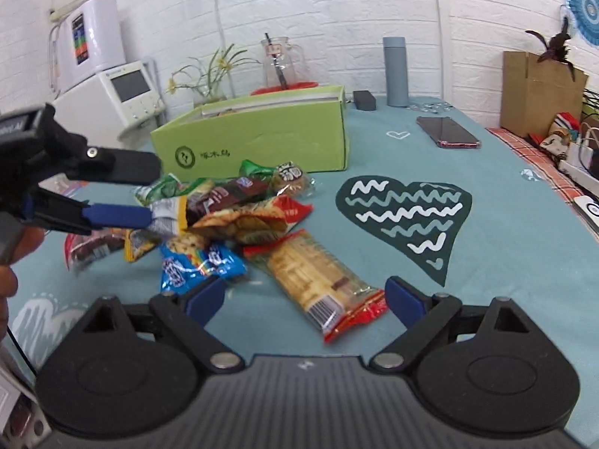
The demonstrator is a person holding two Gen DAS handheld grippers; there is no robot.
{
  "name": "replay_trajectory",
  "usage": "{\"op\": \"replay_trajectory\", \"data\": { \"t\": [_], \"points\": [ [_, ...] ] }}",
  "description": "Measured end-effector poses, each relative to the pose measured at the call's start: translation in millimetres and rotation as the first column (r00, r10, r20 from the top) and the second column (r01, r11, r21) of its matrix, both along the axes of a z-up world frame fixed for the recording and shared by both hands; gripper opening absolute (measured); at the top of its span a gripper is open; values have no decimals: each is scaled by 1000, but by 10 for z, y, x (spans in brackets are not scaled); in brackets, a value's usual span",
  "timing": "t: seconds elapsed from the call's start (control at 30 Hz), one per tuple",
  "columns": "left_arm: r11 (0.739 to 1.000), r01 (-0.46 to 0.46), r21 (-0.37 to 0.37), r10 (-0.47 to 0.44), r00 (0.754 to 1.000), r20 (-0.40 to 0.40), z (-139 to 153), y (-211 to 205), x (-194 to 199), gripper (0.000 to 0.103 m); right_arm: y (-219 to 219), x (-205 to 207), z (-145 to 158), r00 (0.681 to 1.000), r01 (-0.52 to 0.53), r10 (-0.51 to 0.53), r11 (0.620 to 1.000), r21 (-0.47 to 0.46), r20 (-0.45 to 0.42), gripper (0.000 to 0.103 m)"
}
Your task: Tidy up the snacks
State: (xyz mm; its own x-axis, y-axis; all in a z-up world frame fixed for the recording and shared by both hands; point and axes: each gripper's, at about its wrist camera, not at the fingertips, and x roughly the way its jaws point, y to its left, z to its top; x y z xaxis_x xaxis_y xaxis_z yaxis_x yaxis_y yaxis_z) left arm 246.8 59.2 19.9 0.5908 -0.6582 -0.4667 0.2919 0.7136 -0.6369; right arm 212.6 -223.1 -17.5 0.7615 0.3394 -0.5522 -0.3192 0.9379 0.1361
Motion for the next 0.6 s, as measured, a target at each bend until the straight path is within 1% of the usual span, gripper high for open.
{"op": "replay_trajectory", "data": {
  "t": [0.07, 0.1, 0.2, 0.23, 0.3, 0.33, 0.4, 0.43, 0.5, 0.6],
  "points": [
    [998, 51, -22, -52, 997, -48, -48, -218, 20, 65, -74, 56, -44, 999, -54, 54, 999, 1, -1, 93],
    [998, 65, -16, -66, 996, -66, -69, -335, 42, 65, -96, 93, -64, 998, -67, 67, 998, -14, 1, 93],
    [997, 65, 34, -60, 992, -114, -131, -612, 151, 64, -109, 218, -114, 992, -121, 123, 990, -69, 22, 93],
    [997, 61, 46, -54, 990, -133, -158, -676, 203, 63, -96, 270, -126, 991, -132, 134, 989, -72, 18, 93],
    [996, 49, 71, -36, 986, -164, -211, -786, 278, 61, -81, 339, -162, 986, -165, 166, 985, -44, 1, 92],
    [996, 47, 81, -33, 985, -170, -226, -821, 298, 58, -69, 346, -183, 983, -184, 183, 983, -17, -13, 93],
    [994, 50, 101, -31, 983, -183, -283, -853, 330, 56, -38, 271, -189, 981, -192, 192, 981, 7, -9, 93],
    [993, 54, 107, -33, 981, -189, -306, -867, 331, 56, -15, 209, -178, 980, -197, 197, 980, 24, -14, 93],
    [992, 58, 114, -37, 983, -181, -327, -863, 314, 55, 21, 79, -170, 974, -224, 227, 971, 85, -20, 92],
    [987, 64, 145, -39, 985, -168, -311, -867, 290, 55, 38, -4, -136, 988, -156, 156, 986, 50, 7, 92]
  ]
}}
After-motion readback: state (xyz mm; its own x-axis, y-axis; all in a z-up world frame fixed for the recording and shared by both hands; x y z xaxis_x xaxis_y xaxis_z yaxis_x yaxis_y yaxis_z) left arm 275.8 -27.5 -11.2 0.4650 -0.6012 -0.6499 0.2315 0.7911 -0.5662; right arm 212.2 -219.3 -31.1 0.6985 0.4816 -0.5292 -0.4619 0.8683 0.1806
